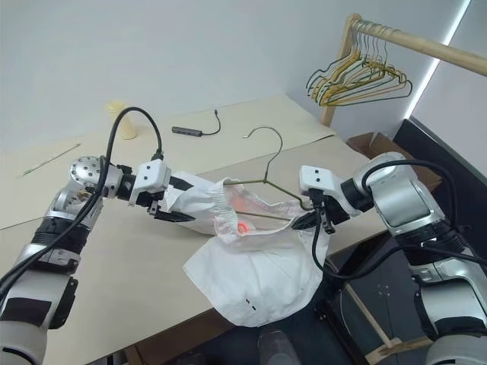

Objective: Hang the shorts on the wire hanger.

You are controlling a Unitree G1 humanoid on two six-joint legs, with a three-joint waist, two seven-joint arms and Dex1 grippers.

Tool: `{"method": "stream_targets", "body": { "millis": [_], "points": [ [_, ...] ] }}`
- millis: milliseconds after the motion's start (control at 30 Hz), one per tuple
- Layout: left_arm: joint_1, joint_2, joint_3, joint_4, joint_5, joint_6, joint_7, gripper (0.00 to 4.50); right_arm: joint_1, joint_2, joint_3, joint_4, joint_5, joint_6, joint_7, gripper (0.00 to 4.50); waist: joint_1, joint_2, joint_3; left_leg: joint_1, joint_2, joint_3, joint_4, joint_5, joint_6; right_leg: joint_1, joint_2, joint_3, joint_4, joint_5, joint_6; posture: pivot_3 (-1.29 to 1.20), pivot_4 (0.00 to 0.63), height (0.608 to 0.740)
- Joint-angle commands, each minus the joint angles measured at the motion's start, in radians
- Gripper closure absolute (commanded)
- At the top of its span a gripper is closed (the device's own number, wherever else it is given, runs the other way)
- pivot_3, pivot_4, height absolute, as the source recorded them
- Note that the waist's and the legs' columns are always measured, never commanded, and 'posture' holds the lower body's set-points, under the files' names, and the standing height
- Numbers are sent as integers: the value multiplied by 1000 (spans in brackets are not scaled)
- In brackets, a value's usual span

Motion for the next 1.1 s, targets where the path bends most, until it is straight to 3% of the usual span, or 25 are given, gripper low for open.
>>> {"method": "stream_targets", "body": {
  "millis": [33,267,300,633,967,1100],
  "points": [
    [-40,8,9,25,18,-45,3,2176,-28,-25,-34,-27,35,13,22,4496,-6,0,0,0,0,0,0,0,0,0,0,0,0,0,0,-272,0,740],
    [-60,-17,14,106,51,-74,49,4426,-35,-40,-38,-29,70,30,16,4496,-17,0,0,0,-1,0,0,0,1,0,-1,0,0,0,1,-276,0,740],
    [-59,-17,16,110,52,-75,54,4473,-35,-43,-36,-28,71,30,15,4496,-19,0,0,0,-1,0,0,0,1,0,-1,0,0,0,1,-276,0,740],
    [7,28,73,154,45,-30,138,4473,-25,-67,-42,-27,88,42,9,4496,-45,0,0,0,-1,0,0,0,1,0,-2,0,1,0,1,-280,0,740],
    [63,34,82,54,13,12,125,4473,-48,-53,-31,-3,84,26,12,4496,-41,0,0,0,-1,0,0,0,1,0,-2,0,1,0,1,-261,0,740],
    [62,49,119,-68,-80,50,44,3354,-64,-41,-29,10,88,25,15,4496,-40,0,0,0,-1,0,0,0,1,0,-2,0,1,0,1,-244,0,740]
  ]
}}
